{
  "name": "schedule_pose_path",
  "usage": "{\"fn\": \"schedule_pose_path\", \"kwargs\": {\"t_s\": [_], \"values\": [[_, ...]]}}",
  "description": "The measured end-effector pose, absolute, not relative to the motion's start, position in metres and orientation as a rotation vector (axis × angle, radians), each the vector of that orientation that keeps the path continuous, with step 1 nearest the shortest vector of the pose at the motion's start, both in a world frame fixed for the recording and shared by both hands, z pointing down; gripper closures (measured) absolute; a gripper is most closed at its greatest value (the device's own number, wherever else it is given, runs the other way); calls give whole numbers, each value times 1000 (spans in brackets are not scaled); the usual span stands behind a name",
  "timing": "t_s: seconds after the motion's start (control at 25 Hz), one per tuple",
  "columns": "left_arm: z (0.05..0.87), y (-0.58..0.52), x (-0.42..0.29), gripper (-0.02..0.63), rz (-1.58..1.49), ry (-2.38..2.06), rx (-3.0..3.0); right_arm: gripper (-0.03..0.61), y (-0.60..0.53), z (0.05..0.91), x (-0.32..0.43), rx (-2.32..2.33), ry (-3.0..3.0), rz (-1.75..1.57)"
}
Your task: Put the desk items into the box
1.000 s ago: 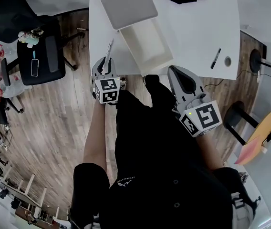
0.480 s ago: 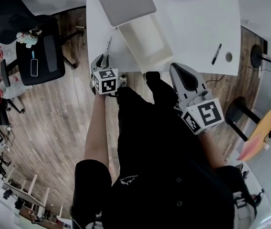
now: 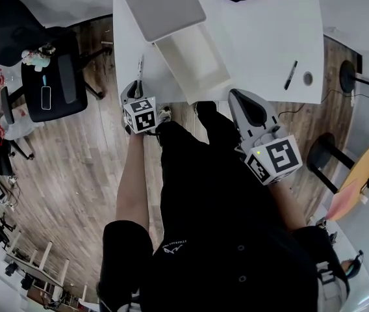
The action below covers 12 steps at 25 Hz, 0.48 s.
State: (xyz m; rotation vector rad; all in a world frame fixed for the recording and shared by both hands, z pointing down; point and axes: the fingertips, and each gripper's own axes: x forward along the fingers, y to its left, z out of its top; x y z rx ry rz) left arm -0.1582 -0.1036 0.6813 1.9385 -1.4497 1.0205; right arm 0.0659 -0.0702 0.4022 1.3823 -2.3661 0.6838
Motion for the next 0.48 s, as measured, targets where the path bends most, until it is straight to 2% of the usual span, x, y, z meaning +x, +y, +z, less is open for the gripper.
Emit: {"fn": "schedule_pose_path", "kwargs": {"t_s": [0.48], "values": [[645,-104,-155,558,877,-1565,1914,580,-74,400,72,1323,-2418,678]]}}
